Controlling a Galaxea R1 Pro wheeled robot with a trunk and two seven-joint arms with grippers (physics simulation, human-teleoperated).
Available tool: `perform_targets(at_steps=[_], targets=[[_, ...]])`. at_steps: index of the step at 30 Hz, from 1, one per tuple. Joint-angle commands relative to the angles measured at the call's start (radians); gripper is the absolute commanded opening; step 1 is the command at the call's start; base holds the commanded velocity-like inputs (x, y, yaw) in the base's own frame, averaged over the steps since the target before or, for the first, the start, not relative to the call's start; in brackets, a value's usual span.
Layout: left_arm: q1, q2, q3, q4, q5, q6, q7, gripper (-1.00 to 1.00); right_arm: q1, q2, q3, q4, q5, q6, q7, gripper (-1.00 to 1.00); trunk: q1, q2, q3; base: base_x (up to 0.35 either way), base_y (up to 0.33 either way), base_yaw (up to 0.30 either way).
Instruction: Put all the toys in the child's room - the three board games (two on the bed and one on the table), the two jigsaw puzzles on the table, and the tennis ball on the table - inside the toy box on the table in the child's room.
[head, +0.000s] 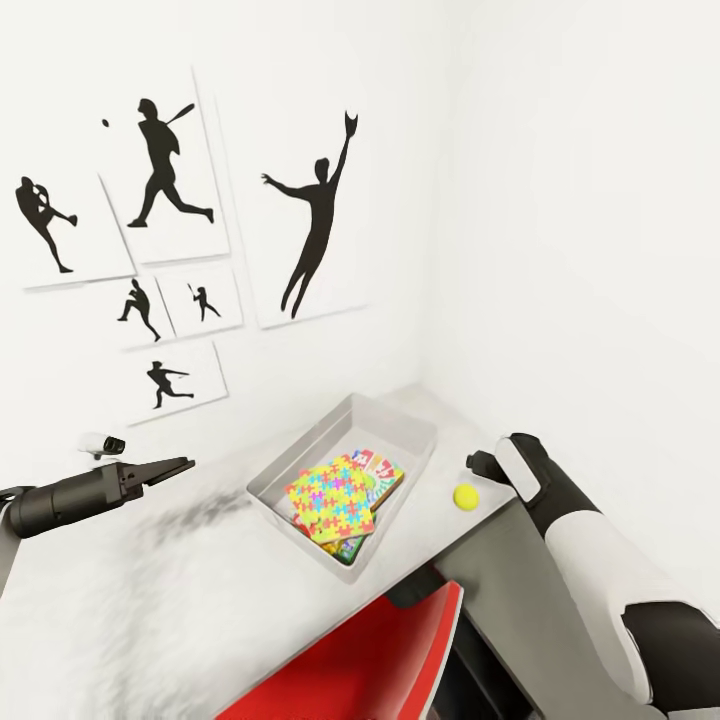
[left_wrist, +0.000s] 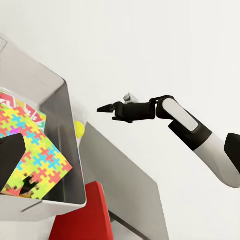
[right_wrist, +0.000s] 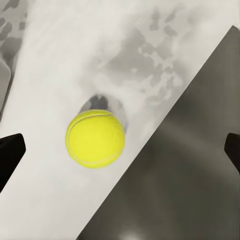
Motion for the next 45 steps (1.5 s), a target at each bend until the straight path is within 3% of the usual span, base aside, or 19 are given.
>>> perform_targets(at_steps=[1, 17, 22, 34, 45], targets=[[-0.001, 0.0, 0.0, 0.0, 0.001, 0.011, -0.002, 1.0, -0.001, -0.001, 0.007, -0.002, -0.009, 0.002, -0.009, 1.0, 0.001, -0.002, -0.004, 0.0, 0.0, 0.0], [-0.006, 0.001, 0.002, -0.015, 0.005, 0.011, -0.006, 1.0, -0.001, 0.03, 0.009, -0.003, -0.005, -0.003, -0.009, 1.0, 0.001, -0.002, -0.03, 0.0, 0.0, 0.0], [-0.018, 0.019, 0.001, -0.062, 0.008, 0.011, -0.008, 1.0, -0.001, 0.037, 0.01, -0.003, -0.004, -0.002, -0.009, 1.0, 0.001, -0.002, -0.038, 0.0, 0.0, 0.0], [-0.083, 0.049, -0.12, -0.1, 0.005, 0.011, -0.008, 1.0, -0.001, 0.041, 0.011, -0.004, -0.004, -0.002, -0.009, 1.0, 0.001, -0.002, -0.058, 0.0, 0.0, 0.0], [-0.089, 0.063, -0.136, -0.103, 0.005, 0.011, -0.008, 1.0, -0.022, 0.042, 0.011, -0.012, -0.004, -0.001, -0.009, 1.0, 0.001, -0.002, -0.076, 0.0, 0.0, 0.0]])
